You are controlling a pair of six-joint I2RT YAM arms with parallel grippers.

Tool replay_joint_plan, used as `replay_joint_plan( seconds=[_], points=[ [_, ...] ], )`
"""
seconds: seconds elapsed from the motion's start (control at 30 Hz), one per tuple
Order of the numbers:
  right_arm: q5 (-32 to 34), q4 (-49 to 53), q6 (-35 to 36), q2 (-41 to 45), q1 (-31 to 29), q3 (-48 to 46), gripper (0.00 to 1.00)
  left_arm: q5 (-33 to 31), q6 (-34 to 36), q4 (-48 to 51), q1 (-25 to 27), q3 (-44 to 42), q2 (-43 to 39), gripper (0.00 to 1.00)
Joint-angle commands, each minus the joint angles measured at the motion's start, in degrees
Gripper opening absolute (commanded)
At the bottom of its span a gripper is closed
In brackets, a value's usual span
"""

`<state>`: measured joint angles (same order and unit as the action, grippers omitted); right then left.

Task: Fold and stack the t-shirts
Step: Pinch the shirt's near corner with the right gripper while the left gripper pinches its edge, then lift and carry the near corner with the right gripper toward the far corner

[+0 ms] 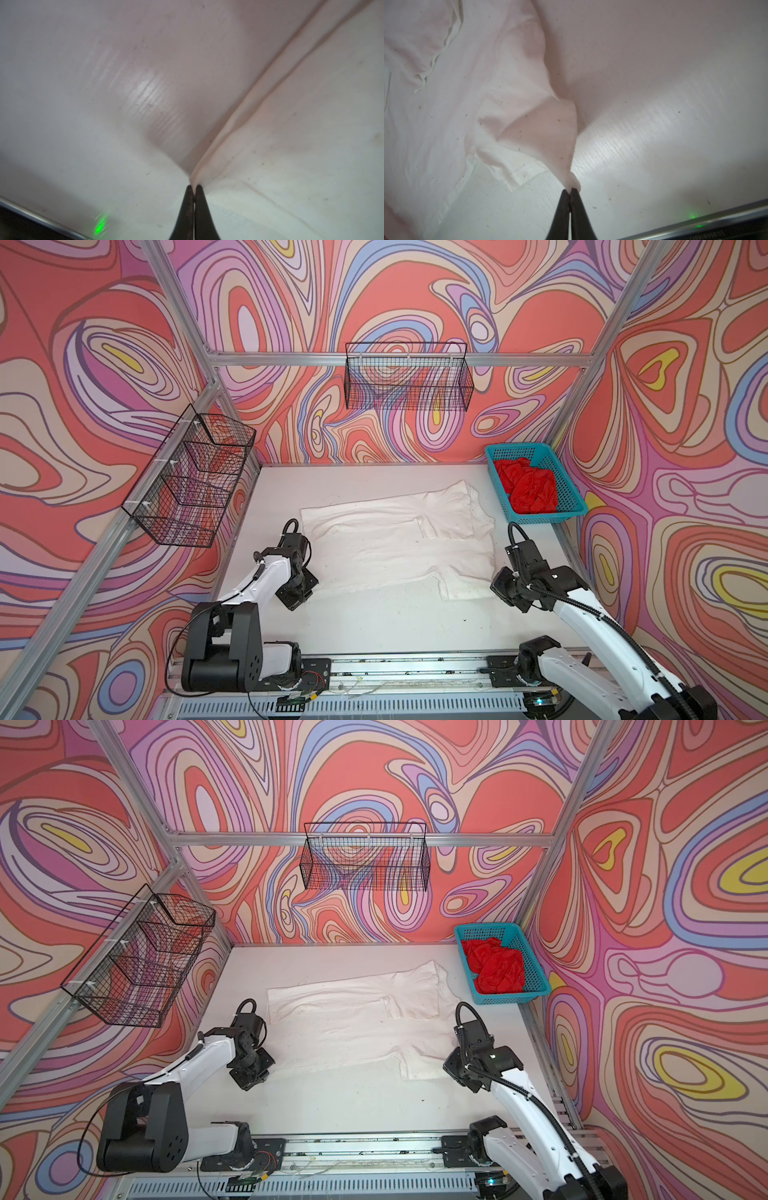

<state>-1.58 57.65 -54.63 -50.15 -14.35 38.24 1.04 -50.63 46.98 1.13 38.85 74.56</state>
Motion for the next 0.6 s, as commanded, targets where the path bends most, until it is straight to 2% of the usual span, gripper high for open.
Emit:
replay_joint_plan(
  seconds=[0.0, 0.17, 0.33, 0.57],
  points=[
    [-1.22, 8.45, -1.74, 2.69, -0.17, 3.13, 0.0, -1.08, -1.4, 7.35, 0.01, 1.17, -3.82, 0.0],
    [-2.87, 14.98, -2.69, 5.07, -0.23, 6.76, 0.0, -0.94, -1.82, 12.42, 0.02, 2.87, -7.73, 0.0],
    [-3.92, 16.22, -2.83, 4.28, -0.21, 9.66, 0.0, -0.77, -2.1, 15.73, 0.02, 4.49, -10.76, 0.0],
    [-4.66, 5.3, 1.8, -8.81, -0.18, 16.45, 0.0, 1.68, 0.4, 11.04, 0.02, 10.01, -6.82, 0.0]
  ],
)
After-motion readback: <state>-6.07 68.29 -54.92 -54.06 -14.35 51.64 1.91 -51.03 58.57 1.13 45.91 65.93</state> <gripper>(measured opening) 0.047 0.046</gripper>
